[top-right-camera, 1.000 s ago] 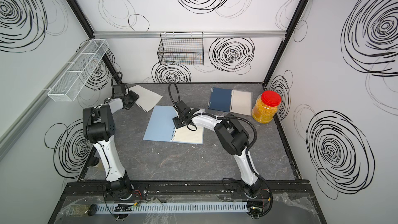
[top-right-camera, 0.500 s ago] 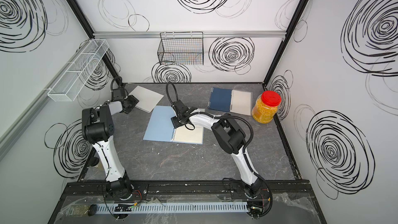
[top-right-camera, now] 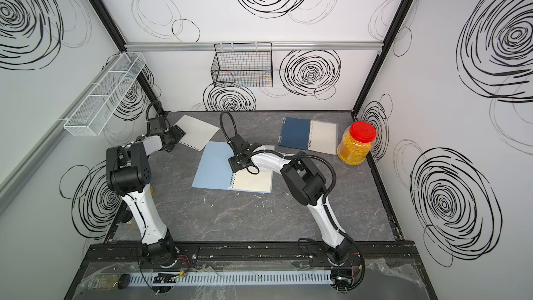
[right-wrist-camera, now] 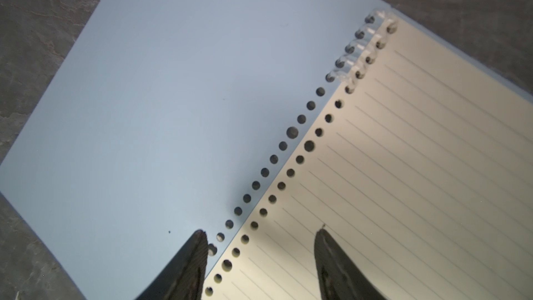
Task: Tear off pages from different notebooks
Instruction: Place the paper at the corner of the board, then adjust the notebook at the center of the board.
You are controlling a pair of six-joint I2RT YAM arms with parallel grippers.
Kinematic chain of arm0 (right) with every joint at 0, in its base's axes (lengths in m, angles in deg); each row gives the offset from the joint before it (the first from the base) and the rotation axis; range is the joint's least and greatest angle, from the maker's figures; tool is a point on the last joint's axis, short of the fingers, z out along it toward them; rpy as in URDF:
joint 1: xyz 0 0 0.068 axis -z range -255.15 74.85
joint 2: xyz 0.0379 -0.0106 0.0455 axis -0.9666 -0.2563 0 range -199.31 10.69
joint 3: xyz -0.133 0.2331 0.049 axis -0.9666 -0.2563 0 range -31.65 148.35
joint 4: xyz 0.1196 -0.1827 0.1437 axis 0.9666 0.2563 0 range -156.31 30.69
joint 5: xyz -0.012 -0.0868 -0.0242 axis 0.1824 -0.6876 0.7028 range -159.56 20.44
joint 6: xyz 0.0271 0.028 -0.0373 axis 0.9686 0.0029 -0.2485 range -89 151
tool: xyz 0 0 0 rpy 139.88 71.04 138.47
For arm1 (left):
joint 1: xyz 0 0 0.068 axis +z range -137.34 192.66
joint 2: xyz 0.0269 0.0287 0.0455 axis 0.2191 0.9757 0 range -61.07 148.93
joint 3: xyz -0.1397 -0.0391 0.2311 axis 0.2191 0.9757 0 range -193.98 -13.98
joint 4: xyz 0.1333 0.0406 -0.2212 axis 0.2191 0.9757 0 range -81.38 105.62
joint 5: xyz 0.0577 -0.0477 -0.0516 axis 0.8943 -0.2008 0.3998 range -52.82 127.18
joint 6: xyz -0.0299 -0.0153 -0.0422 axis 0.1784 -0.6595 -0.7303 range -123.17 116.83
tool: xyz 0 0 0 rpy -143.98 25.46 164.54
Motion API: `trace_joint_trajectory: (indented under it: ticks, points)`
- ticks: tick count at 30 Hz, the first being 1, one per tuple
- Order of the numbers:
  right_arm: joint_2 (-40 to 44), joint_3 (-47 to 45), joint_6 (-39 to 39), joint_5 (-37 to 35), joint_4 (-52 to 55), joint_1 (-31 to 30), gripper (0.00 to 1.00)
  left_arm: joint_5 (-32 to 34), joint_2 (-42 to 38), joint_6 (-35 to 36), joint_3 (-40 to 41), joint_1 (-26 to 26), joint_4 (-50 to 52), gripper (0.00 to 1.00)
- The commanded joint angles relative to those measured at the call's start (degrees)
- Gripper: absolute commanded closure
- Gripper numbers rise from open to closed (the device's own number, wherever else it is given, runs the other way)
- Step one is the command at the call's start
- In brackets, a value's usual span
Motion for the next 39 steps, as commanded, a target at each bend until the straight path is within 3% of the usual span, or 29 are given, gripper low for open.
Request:
trace_joint_trajectory:
  ticks: [1,11,20,39]
  points:
    - [-1.7,1.8,0.4,-1.3,2.6,-0.4,0.38,0.4,-2.4,1.2,0.1,0.6,-1.1,0.22]
    - [-3.4,3.1,0.6,-3.3,4.3,-0.4,0.38,-3.9,-4.5,1.8,0.9,-0.9,-2.0,0.24]
    - [-3.5,1.6,2.3,-5.2,5.5,-0.1,0.38,-8.0,-6.1,7.0,-0.5,-3.7,2.5,0.26]
    - [1.9,-13.1,11.0,-4.7,4.8,2.5,0.39,-8.7,-9.2,13.7,3.6,-14.0,5.8,0.27]
